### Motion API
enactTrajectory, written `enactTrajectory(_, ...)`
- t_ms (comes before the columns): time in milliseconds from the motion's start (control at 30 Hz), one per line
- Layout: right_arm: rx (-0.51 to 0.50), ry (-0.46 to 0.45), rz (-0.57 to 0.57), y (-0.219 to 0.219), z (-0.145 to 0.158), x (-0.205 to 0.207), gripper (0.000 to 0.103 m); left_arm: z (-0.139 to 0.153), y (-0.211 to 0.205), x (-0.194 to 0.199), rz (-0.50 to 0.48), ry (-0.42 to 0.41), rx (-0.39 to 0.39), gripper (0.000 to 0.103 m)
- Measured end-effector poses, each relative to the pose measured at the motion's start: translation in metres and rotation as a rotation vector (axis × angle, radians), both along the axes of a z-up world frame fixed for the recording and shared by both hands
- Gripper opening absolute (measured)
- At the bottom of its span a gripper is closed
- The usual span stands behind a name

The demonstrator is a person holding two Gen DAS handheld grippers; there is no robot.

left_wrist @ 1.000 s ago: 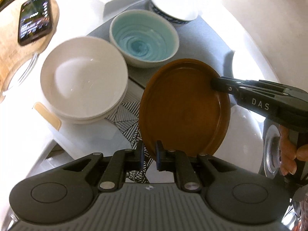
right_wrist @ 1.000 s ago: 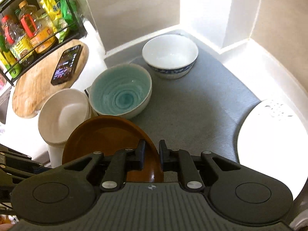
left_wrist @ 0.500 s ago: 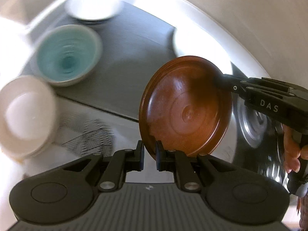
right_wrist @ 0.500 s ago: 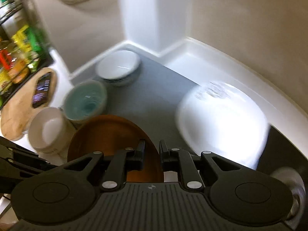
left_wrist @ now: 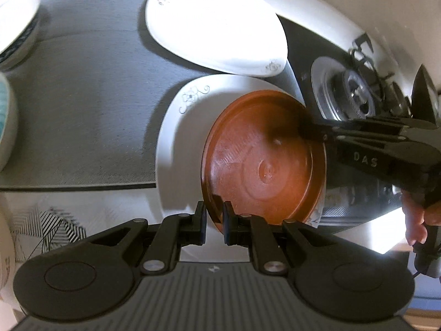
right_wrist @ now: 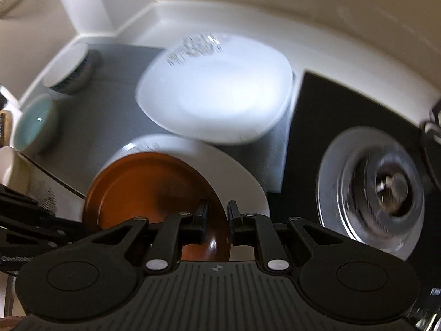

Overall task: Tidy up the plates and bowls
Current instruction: 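Carry the brown plate onto the large white plate and open both tools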

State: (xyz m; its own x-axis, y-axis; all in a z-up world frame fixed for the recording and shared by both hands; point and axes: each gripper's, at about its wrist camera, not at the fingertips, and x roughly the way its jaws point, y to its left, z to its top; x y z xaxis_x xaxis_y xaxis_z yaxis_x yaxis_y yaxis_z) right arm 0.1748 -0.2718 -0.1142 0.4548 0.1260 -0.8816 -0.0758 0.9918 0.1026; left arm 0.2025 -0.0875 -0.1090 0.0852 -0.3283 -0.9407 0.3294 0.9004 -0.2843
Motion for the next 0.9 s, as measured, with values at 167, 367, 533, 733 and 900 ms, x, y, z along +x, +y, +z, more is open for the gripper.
enactTrajectory(167,0.021,0.039,-0.014,-0.012,-0.021,0.001,0.016,-0.009,-0.011,0.003,-0.020,0.005,0.021,0.013)
enactTrajectory(367,0.031,0.039,-0.002,-0.013,-0.031,0.011,0.025,-0.010,-0.016,0.006,0.000,-0.029,0.035,0.023)
enactTrajectory(533,-0.027,-0.046,0.024,-0.009,-0.018,0.009,0.077,0.014,-0.006,0.003,0.058,-0.163,0.045,0.090)
enactTrajectory(733,0.008,-0.119,-0.079,-0.013,0.004,-0.007,0.082,0.037,0.008,0.000,0.167,-0.274,0.094,0.102)
enactTrajectory(900,0.109,-0.136,-0.164,0.001,0.013,-0.026,0.083,0.040,0.016,-0.012,0.201,-0.298,0.132,0.103)
